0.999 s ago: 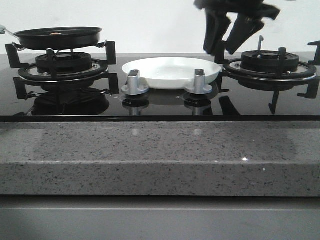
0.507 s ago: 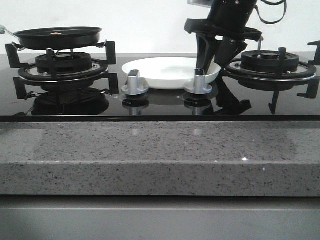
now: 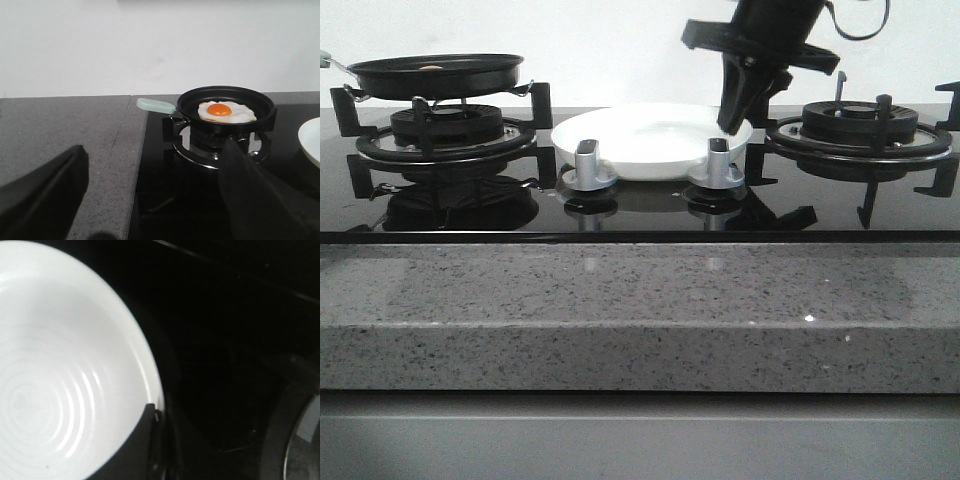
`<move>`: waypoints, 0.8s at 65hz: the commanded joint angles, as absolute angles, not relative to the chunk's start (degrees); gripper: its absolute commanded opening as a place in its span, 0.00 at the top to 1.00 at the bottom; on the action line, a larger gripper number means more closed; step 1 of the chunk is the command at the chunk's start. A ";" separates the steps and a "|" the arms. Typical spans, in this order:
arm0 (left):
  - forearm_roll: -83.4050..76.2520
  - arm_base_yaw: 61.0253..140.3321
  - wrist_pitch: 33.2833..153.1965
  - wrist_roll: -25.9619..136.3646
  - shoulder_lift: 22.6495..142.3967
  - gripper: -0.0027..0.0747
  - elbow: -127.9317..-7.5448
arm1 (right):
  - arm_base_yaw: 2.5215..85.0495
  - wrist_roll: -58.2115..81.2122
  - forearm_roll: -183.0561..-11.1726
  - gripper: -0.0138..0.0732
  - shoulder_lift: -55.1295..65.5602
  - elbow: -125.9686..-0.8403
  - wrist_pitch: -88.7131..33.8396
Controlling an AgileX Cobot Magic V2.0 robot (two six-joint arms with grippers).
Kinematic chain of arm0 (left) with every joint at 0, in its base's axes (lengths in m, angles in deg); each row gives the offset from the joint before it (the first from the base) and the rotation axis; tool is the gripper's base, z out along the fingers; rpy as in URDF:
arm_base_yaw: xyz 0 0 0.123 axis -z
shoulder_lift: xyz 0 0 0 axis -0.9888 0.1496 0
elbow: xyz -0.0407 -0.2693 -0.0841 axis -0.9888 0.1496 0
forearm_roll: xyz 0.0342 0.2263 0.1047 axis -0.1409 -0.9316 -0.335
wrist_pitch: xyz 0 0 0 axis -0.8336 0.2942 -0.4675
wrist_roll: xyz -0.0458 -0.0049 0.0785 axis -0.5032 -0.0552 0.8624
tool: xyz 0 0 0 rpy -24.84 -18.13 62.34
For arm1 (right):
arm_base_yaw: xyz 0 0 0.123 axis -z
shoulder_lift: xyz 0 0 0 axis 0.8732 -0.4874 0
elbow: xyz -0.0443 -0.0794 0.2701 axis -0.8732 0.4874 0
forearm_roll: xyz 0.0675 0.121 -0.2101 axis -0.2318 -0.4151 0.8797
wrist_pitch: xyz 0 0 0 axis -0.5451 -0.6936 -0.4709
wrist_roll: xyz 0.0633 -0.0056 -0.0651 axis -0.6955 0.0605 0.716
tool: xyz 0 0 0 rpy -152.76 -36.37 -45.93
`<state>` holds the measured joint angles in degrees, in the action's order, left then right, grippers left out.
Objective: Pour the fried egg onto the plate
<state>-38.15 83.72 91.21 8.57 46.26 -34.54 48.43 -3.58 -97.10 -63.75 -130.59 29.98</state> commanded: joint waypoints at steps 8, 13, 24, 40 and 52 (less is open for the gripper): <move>-38.18 83.82 86.48 8.28 46.96 0.27 -36.64 | 49.83 -4.16 -98.21 0.92 -57.80 -134.00 36.43; -38.18 83.82 86.48 8.28 46.96 0.27 -36.64 | 50.12 -4.20 -99.54 0.92 -56.71 -134.00 36.48; -38.18 83.82 86.48 8.28 46.96 0.27 -36.64 | 50.19 -4.48 -102.92 0.92 -54.03 -133.17 36.48; -38.18 83.82 86.48 8.28 46.96 0.27 -36.64 | 49.28 -1.12 -108.52 0.92 -48.57 -122.00 33.71; -38.18 83.82 86.48 8.28 46.96 0.27 -36.64 | 46.93 0.71 -108.51 0.92 -41.12 -108.13 25.31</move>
